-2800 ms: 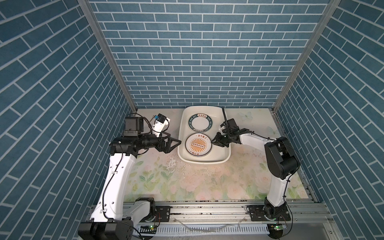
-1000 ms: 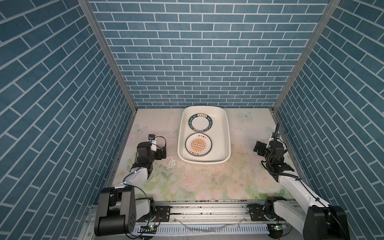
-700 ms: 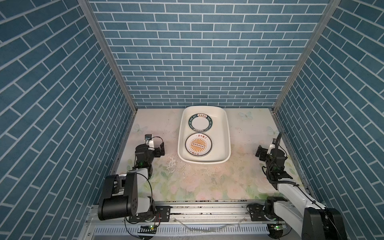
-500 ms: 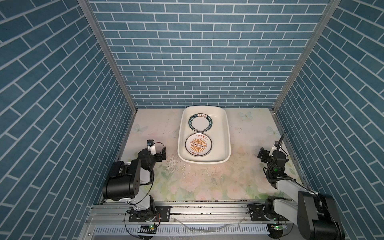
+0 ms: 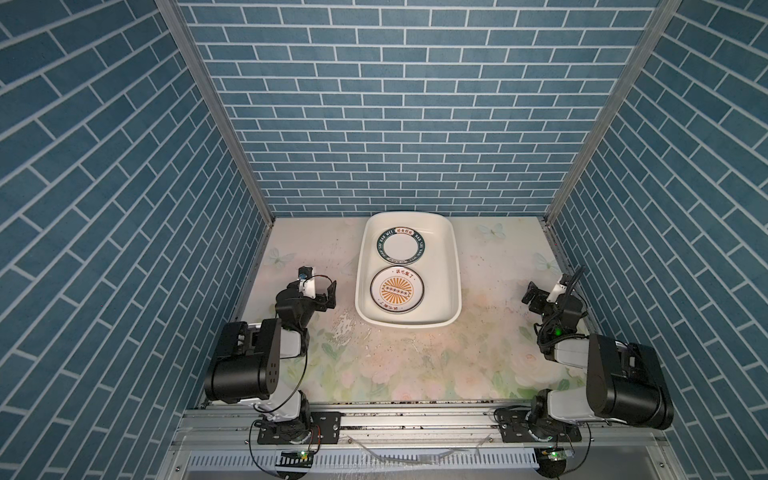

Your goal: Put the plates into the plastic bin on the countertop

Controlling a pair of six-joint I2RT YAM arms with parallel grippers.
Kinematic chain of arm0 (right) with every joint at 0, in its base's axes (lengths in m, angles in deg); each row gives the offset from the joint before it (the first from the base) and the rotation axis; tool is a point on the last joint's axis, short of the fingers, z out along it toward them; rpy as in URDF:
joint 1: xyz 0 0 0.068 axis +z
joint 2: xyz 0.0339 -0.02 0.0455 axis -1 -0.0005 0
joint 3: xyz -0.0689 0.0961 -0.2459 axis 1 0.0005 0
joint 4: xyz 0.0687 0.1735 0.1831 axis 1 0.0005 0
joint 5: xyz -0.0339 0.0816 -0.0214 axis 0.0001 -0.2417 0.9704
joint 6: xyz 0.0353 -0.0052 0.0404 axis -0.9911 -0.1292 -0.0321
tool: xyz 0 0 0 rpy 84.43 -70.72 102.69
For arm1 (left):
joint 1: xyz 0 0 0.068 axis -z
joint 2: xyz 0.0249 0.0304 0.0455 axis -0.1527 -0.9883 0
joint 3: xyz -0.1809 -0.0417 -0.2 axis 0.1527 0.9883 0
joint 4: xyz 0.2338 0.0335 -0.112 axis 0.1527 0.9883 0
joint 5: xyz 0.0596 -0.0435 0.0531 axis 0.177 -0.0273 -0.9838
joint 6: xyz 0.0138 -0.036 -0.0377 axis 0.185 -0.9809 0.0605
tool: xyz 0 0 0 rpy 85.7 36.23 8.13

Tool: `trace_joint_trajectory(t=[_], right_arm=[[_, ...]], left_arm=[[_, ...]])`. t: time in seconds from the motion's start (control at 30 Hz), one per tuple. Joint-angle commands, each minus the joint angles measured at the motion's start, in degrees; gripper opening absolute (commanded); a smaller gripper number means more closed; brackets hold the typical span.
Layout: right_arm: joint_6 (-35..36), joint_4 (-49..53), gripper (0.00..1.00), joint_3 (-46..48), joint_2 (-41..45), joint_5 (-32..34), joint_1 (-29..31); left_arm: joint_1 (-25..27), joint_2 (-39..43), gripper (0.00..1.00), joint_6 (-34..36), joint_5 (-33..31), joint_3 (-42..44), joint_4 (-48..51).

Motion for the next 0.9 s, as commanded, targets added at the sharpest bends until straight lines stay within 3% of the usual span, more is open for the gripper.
trace_joint_trajectory(t=[0.0,0.27,0.33,0.4,0.43,0.5,0.6,0.67,0.87], right_arm=[[-0.65,-11.11,0.98,3.55,-2.03,-1.91,-0.2],[1.46,-1.96,0.98,-0.99,-1.71,-0.45,1.53],[5.06,0.99,0.98,-3.07,-3.19,-2.17,3.87],[8.79,-5.39,0.92,-3.65,-9.04,-3.64,7.05],[9.48,2.4,0.92,-4.93,-5.9,-0.7,7.9],[8.94,-2.74,0.95,-4.11,-8.15,-0.6,7.93],[7.97,6.77,0.98,-8.2,-7.29,2.84,8.0],[8.08,5.97,0.99,-7.9,-7.38,2.92,8.0],[11.18,4.59,0.99,-7.51,-7.63,-4.26,8.39]], left_arm=[[0.12,0.85,1.0,1.03,1.93,-0.77,3.91],[0.12,0.79,1.0,1.01,1.89,-0.73,3.9],[0.12,0.75,1.0,1.02,1.89,-0.74,3.85],[0.12,0.74,1.0,1.02,1.93,-0.73,3.84],[0.12,0.75,0.99,1.02,1.91,-0.69,3.83],[0.12,0.76,1.0,1.02,1.87,-0.83,3.92],[0.12,0.75,1.0,0.95,1.86,-0.84,3.92],[0.12,0.82,1.0,1.01,1.88,-0.77,4.02],[0.12,0.8,1.0,1.02,1.86,-0.81,4.05]])
